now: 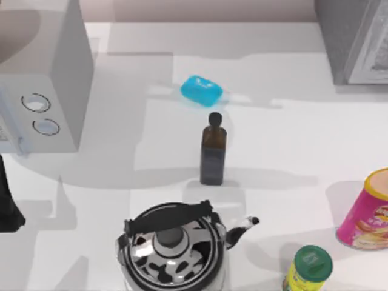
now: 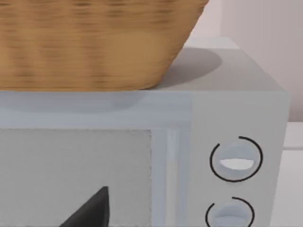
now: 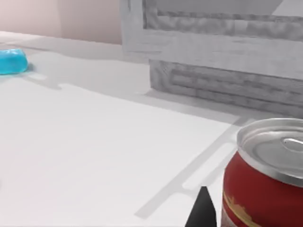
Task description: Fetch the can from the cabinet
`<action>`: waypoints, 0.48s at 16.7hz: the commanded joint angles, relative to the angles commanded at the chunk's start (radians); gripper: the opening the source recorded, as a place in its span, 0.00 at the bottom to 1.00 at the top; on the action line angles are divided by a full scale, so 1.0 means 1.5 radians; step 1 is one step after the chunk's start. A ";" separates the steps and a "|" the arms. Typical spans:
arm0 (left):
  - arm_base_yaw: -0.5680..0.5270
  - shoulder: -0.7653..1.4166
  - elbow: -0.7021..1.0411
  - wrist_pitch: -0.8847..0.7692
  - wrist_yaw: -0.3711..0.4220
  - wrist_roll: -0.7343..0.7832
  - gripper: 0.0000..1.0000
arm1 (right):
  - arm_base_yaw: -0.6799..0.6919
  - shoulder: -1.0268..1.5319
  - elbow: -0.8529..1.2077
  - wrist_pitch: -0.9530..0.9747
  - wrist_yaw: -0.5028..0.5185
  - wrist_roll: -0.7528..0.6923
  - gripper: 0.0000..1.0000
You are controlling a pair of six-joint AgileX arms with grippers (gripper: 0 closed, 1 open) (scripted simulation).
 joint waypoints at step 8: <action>0.000 0.000 0.000 0.000 0.000 0.000 1.00 | 0.044 0.008 0.018 -0.062 0.072 -0.047 0.00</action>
